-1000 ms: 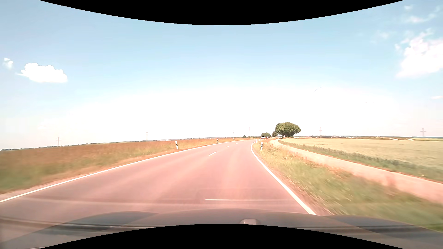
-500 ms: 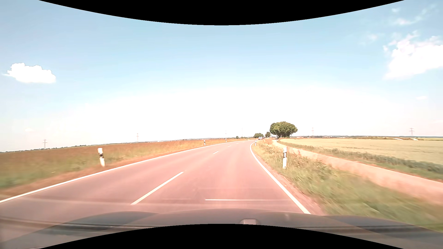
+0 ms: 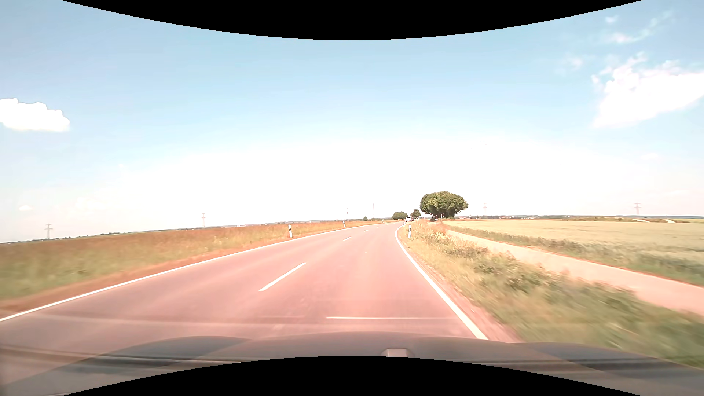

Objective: Follow the waypoints while adhering to traffic rules and regulations

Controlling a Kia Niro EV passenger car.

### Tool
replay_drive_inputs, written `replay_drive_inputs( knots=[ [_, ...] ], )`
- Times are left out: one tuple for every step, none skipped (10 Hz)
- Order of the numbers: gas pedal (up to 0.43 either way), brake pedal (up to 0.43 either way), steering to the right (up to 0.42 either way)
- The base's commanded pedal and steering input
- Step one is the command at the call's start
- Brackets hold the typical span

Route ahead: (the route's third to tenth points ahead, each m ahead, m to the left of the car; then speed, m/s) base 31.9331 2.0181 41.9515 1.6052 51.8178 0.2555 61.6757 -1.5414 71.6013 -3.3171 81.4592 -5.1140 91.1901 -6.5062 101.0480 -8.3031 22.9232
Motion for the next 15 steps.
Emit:
replay_drive_inputs(
  knots=[
    [0.248, 0.0, 0.019],
    [0.248, 0.0, 0.019],
    [0.248, 0.0, 0.019],
    [0.248, 0.0, 0.017],
    [0.248, 0.0, 0.015],
    [0.248, 0.0, 0.013],
    [0.248, 0.0, 0.012],
    [0.248, 0.0, 0.012],
    [0.248, 0.0, 0.012],
    [0.248, 0.0, 0.012],
    [0.248, 0.0, 0.012],
    [0.248, 0.0, 0.013],
    [0.248, 0.0, 0.014],
    [0.248, 0.0, 0.014],
    [0.248, 0.0, 0.016]
  ],
)
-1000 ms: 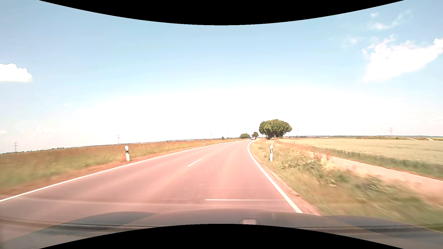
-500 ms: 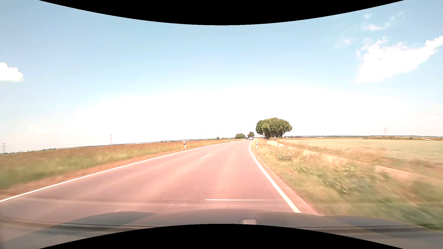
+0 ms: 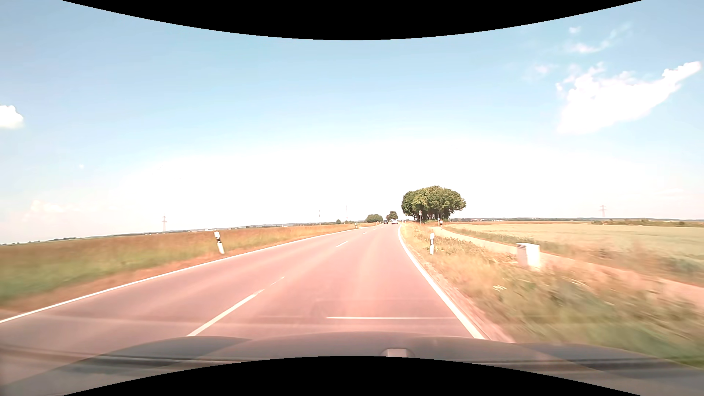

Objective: Follow the waypoints while adhering to traffic rules and regulations

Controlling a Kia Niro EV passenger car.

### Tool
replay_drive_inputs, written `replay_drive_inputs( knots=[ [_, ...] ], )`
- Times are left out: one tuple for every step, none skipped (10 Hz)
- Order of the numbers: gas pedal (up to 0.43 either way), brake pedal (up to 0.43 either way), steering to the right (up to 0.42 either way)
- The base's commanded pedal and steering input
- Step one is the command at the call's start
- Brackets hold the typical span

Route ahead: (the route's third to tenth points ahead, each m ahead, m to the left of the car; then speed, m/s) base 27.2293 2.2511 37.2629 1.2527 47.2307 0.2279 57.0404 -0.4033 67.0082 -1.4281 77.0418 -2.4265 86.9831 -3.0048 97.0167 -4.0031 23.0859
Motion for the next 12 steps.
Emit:
replay_drive_inputs(
  knots=[
    [0.248, 0.0, 0.02],
    [0.248, 0.0, 0.022],
    [0.248, 0.0, 0.021],
    [0.248, 0.0, 0.019],
    [0.248, 0.0, 0.019],
    [0.248, 0.0, 0.019],
    [0.248, 0.0, 0.019],
    [0.248, 0.0, 0.019],
    [0.248, 0.0, 0.018],
    [0.248, 0.0, 0.016],
    [0.248, 0.0, 0.012],
    [0.248, 0.0, 0.009]
  ],
)
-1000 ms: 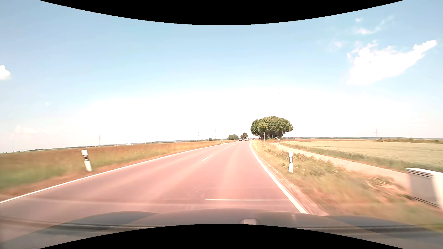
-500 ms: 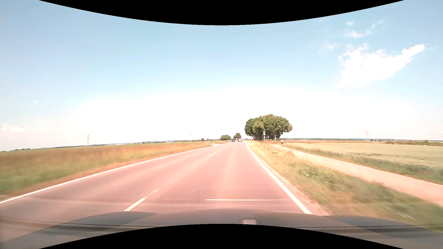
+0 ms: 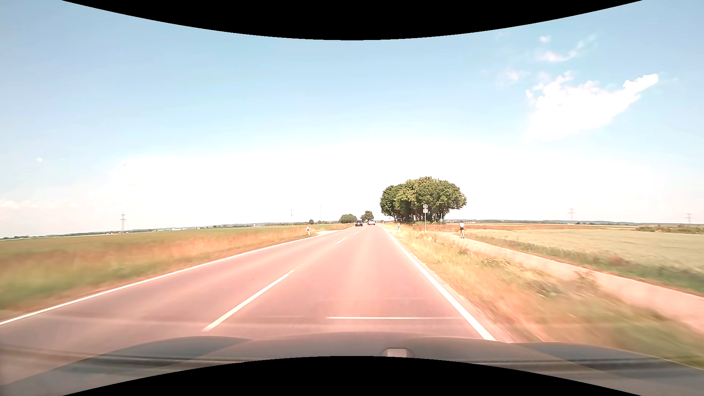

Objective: Follow the waypoints while adhering to traffic rules and regulations

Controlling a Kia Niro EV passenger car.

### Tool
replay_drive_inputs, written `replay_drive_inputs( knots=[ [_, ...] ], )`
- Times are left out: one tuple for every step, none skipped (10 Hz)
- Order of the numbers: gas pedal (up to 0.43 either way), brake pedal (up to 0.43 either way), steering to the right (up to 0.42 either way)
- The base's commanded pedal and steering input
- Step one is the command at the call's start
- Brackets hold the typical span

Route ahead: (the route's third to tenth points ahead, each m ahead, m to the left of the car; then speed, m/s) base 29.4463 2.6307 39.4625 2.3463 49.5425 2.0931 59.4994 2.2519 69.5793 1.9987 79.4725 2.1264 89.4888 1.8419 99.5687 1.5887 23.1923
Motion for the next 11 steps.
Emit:
replay_drive_inputs(
  knots=[
    [0.248, 0.0, 0.007],
    [0.248, 0.0, 0.008],
    [0.248, 0.0, 0.006],
    [0.248, 0.0, 0.005],
    [0.248, 0.0, 0.003],
    [0.248, 0.0, 0.001],
    [0.248, 0.0, 0.0],
    [0.248, 0.0, 0.0],
    [0.248, 0.0, 0.0],
    [0.248, 0.0, 0.0],
    [0.248, 0.0, 0.0]
  ],
)
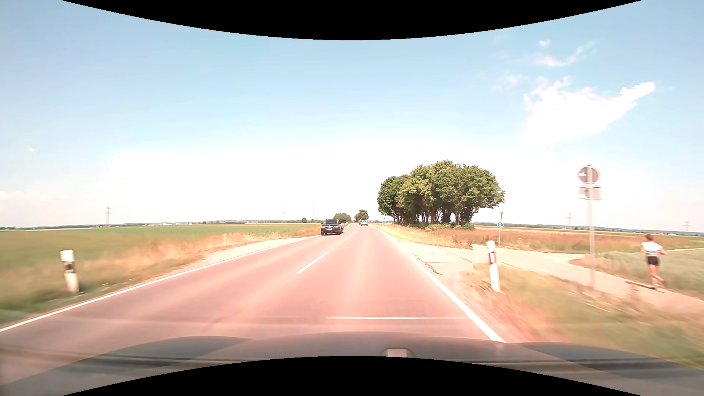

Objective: Follow the waypoints while adhering to traffic rules and regulations

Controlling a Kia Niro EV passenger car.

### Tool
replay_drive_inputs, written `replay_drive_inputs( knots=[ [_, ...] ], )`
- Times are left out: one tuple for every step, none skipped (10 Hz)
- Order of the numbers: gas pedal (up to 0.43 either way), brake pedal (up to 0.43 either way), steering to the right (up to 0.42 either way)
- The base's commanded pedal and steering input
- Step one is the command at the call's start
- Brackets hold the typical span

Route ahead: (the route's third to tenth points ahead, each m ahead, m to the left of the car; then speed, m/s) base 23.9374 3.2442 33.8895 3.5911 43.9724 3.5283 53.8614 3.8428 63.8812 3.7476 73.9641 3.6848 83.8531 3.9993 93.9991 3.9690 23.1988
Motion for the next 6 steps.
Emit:
replay_drive_inputs(
  knots=[
    [0.248, 0.0, 0.0],
    [0.248, 0.0, 0.0],
    [0.248, 0.0, 0.0],
    [0.248, 0.0, 0.0],
    [0.248, 0.0, 0.0],
    [0.248, 0.0, 0.0]
  ],
)
